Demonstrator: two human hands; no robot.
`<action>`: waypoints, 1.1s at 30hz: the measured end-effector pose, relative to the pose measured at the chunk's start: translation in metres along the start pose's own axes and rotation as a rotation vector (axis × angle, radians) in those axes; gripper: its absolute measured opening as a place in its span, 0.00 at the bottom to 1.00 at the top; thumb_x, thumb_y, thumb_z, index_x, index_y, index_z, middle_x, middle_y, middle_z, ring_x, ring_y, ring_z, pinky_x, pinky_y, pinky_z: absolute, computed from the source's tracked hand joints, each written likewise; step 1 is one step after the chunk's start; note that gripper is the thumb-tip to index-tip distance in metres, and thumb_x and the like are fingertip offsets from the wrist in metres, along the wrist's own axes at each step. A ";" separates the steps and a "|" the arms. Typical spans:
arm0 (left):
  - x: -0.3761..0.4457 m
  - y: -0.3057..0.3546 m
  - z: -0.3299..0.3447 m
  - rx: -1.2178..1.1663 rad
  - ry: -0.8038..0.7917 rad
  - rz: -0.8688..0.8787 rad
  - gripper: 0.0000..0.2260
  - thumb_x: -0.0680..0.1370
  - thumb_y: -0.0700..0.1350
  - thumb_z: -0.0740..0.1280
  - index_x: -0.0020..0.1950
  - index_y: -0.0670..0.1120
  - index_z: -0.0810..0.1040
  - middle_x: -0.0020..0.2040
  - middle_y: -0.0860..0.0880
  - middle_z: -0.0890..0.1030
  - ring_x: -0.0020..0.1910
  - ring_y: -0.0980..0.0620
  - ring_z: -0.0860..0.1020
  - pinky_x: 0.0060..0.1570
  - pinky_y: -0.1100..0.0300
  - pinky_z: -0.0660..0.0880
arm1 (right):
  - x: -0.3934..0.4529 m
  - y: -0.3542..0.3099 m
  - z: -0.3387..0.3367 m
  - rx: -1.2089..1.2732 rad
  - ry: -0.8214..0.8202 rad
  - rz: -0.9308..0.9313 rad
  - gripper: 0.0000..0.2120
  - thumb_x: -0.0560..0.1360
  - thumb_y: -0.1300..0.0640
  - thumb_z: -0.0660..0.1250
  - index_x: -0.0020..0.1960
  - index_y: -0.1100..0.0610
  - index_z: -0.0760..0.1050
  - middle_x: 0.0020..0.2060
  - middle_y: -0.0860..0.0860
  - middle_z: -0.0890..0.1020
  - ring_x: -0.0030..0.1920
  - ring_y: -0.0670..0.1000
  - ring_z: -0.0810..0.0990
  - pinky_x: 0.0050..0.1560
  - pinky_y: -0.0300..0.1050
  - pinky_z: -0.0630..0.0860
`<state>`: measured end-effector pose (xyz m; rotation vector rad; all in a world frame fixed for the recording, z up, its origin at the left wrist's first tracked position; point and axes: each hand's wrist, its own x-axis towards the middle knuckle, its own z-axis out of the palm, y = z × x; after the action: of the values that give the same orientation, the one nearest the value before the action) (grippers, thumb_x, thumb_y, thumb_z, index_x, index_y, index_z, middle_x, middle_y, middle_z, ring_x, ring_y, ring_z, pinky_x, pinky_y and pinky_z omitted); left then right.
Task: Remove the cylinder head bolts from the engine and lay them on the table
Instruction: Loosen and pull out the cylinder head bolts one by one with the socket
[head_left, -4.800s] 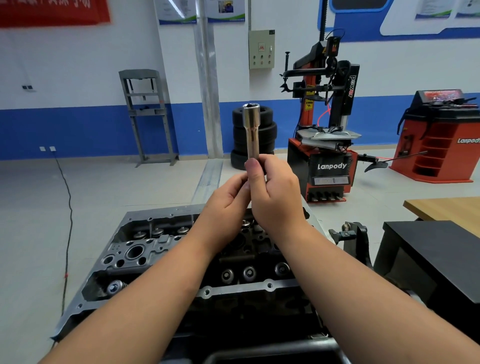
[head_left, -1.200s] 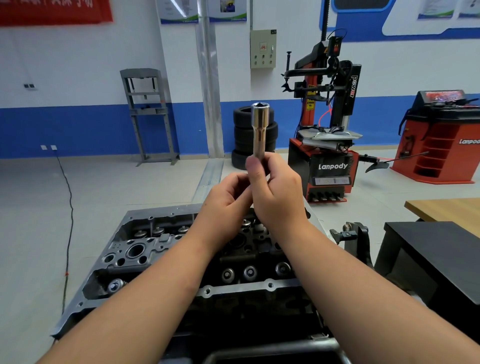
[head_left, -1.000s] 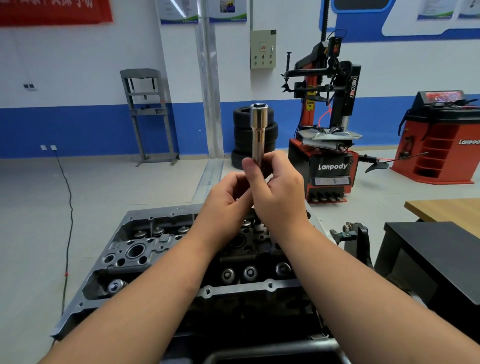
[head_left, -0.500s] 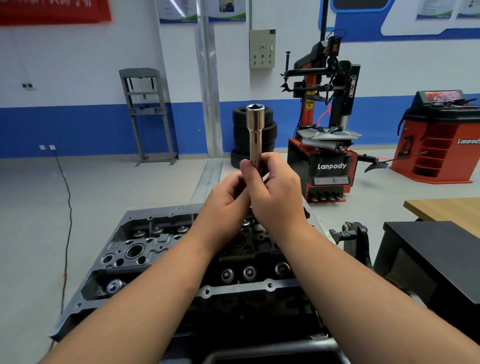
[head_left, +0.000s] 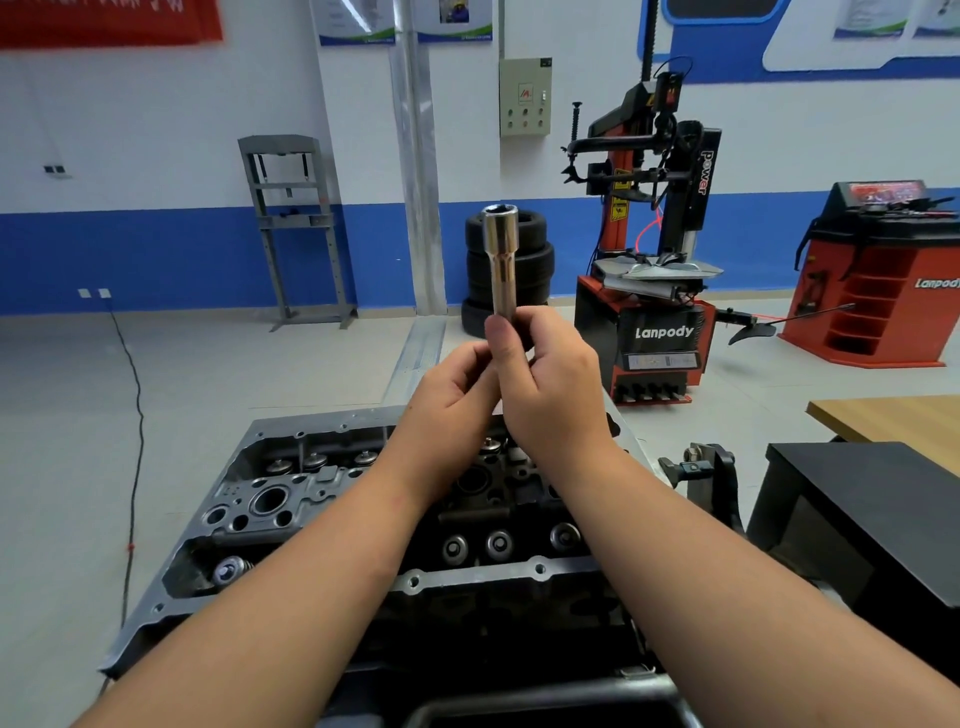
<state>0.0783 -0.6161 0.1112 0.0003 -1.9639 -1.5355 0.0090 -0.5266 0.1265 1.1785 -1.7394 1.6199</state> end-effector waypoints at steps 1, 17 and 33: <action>-0.001 0.001 0.000 -0.012 -0.018 -0.006 0.09 0.86 0.53 0.62 0.61 0.55 0.81 0.53 0.55 0.87 0.55 0.56 0.84 0.54 0.58 0.82 | 0.000 0.000 0.000 -0.012 -0.008 0.005 0.15 0.80 0.49 0.60 0.50 0.59 0.79 0.41 0.49 0.80 0.47 0.51 0.77 0.47 0.34 0.70; -0.001 0.000 0.000 0.006 -0.032 -0.023 0.12 0.87 0.53 0.60 0.62 0.54 0.81 0.54 0.54 0.87 0.56 0.56 0.84 0.57 0.56 0.81 | -0.001 -0.001 0.000 0.001 0.010 -0.008 0.15 0.81 0.51 0.58 0.51 0.60 0.79 0.42 0.49 0.80 0.47 0.51 0.77 0.47 0.33 0.69; -0.002 0.001 0.000 0.067 -0.063 0.011 0.12 0.85 0.56 0.61 0.63 0.57 0.81 0.55 0.54 0.86 0.57 0.55 0.84 0.58 0.52 0.81 | 0.000 -0.001 0.001 0.045 0.016 -0.010 0.13 0.81 0.50 0.59 0.53 0.56 0.79 0.42 0.47 0.81 0.46 0.48 0.79 0.46 0.41 0.74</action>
<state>0.0805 -0.6148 0.1111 -0.0311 -2.0610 -1.4788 0.0096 -0.5278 0.1267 1.1902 -1.6931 1.6658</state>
